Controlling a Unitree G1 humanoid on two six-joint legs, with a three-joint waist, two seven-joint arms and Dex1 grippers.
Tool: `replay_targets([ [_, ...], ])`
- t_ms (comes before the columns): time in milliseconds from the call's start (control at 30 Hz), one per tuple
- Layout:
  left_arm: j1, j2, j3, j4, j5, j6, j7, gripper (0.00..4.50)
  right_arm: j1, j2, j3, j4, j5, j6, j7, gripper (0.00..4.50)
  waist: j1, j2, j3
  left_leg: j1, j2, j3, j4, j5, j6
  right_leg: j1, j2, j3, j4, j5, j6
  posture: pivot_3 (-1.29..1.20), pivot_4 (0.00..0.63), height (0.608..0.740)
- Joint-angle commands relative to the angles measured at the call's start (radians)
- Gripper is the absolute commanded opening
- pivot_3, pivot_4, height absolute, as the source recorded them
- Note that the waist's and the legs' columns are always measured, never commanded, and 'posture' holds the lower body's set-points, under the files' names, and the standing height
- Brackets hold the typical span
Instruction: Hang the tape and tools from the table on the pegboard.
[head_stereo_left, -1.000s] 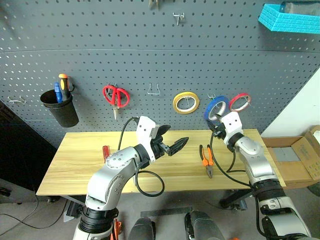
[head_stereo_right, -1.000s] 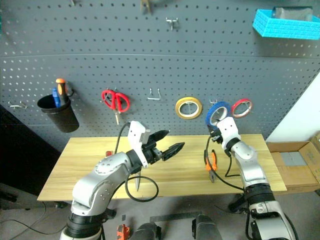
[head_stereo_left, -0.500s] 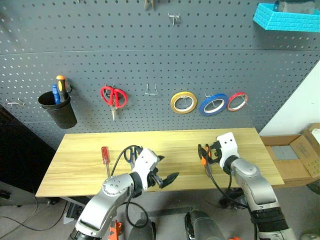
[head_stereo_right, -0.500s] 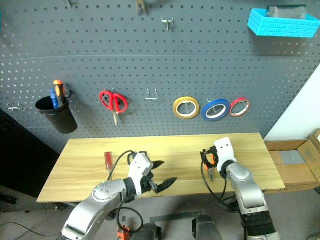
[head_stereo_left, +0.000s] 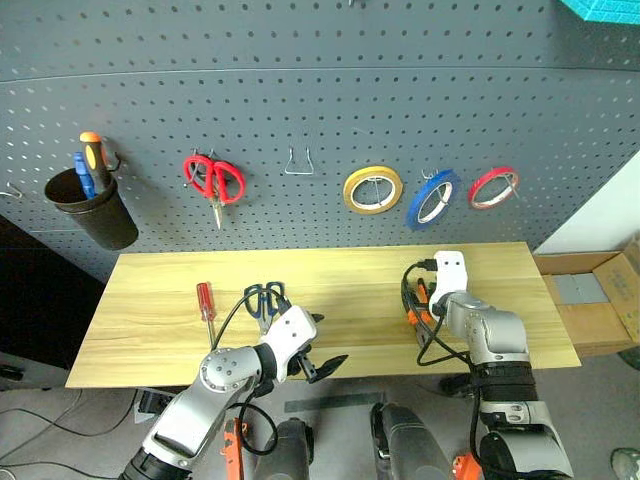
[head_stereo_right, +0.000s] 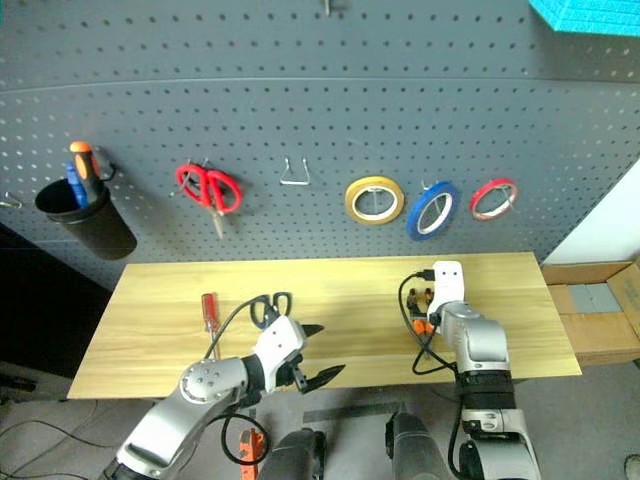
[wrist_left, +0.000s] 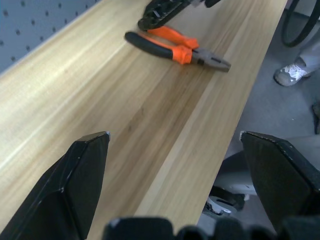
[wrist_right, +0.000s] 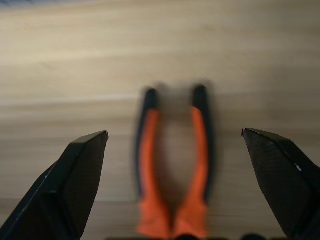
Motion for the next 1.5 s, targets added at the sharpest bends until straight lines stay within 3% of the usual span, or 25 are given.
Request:
replay_targets([
  [33, 0.03, 0.002, 0.023, -0.062, -0.004, 0.005, 0.009, 4.5, -0.001, -0.003, 0.017, -0.019, -0.002, -0.001, 0.004, 4.47, -0.002, 0.0, 0.008, 0.0, 0.0, 0.0, 0.0, 0.0, 0.0, 0.0, 0.0, 0.0, 0.0, 0.0, 0.0, 0.02, 0.31, 0.74],
  [333, 0.081, -0.005, 0.036, -0.119, -0.013, 0.046, 0.036, 4.5, 0.021, 0.023, 0.046, -0.016, -0.002, 0.021, 0.009, 4.47, 0.0, -0.001, 0.045, 0.0, 0.0, 0.0, 0.001, 0.0, 0.0, 0.0, 0.0, 0.0, 0.0, -0.004, 0.005, 0.04, 0.334, 0.74],
  [733, 0.09, 0.0, 0.046, -0.15, -0.018, 0.075, 0.035, 4.5, -0.018, -0.032, 0.072, 0.136, -0.022, -0.008, 0.034, 4.47, 0.001, -0.004, 0.051, 0.0, 0.0, 0.0, 0.001, 0.0, 0.0, 0.0, 0.001, 0.0, -0.001, -0.004, 0.006, 0.06, 0.335, 0.74],
  [833, 0.087, 0.002, 0.045, -0.151, -0.019, 0.079, 0.03, 4.5, -0.031, -0.039, 0.072, 0.155, -0.018, -0.012, 0.04, 3.92, 0.001, -0.005, 0.052, 0.0, 0.0, 0.0, 0.001, 0.0, 0.0, 0.0, 0.001, -0.001, -0.001, -0.004, 0.006, 0.06, 0.329, 0.74],
  [967, 0.087, 0.003, 0.043, -0.158, -0.022, 0.084, 0.026, 4.5, -0.055, -0.028, 0.044, 0.165, 0.003, 0.006, 0.033, 2.79, 0.0, -0.005, 0.052, 0.0, 0.001, 0.0, 0.001, 0.0, 0.0, 0.0, 0.001, 0.0, -0.001, -0.004, 0.006, 0.06, 0.322, 0.74],
  [1067, 0.084, 0.002, 0.039, -0.157, -0.021, 0.085, 0.024, 4.5, -0.061, -0.008, 0.006, 0.158, 0.021, 0.036, 0.014, 2.77, 0.0, -0.005, 0.051, 0.0, 0.001, 0.0, 0.001, 0.0, 0.0, 0.0, 0.001, -0.001, -0.001, -0.004, 0.006, 0.06, 0.309, 0.74],
  [1267, 0.095, -0.011, 0.074, -0.196, -0.062, 0.106, 0.029, 4.5, -0.011, -0.05, 0.112, -0.046, 0.032, 0.003, 0.158, 2.77, 0.001, -0.005, 0.051, -0.004, 0.001, -0.001, 0.001, 0.0, 0.0, -0.003, 0.001, -0.001, -0.002, -0.004, 0.006, 0.05, 0.285, 0.74],
  [1400, 0.193, -0.048, 0.188, -0.311, -0.195, 0.178, 0.062, 4.5, 0.073, -0.136, 0.238, -0.328, 0.057, -0.142, 0.331, 2.77, 0.0, -0.005, 0.051, -0.016, 0.001, -0.001, 0.001, 0.001, -0.001, -0.016, 0.0, -0.001, 0.0, -0.001, 0.004, 0.05, 0.271, 0.74],
  [1500, 0.262, -0.079, 0.255, -0.397, -0.258, 0.223, 0.105, 4.5, 0.092, -0.104, 0.225, -0.463, 0.107, -0.159, 0.339, 2.77, 0.001, -0.005, 0.051, -0.019, 0.003, -0.003, 0.001, 0.0, -0.003, -0.017, -0.002, -0.001, -0.001, -0.001, 0.003, 0.06, 0.262, 0.74],
])
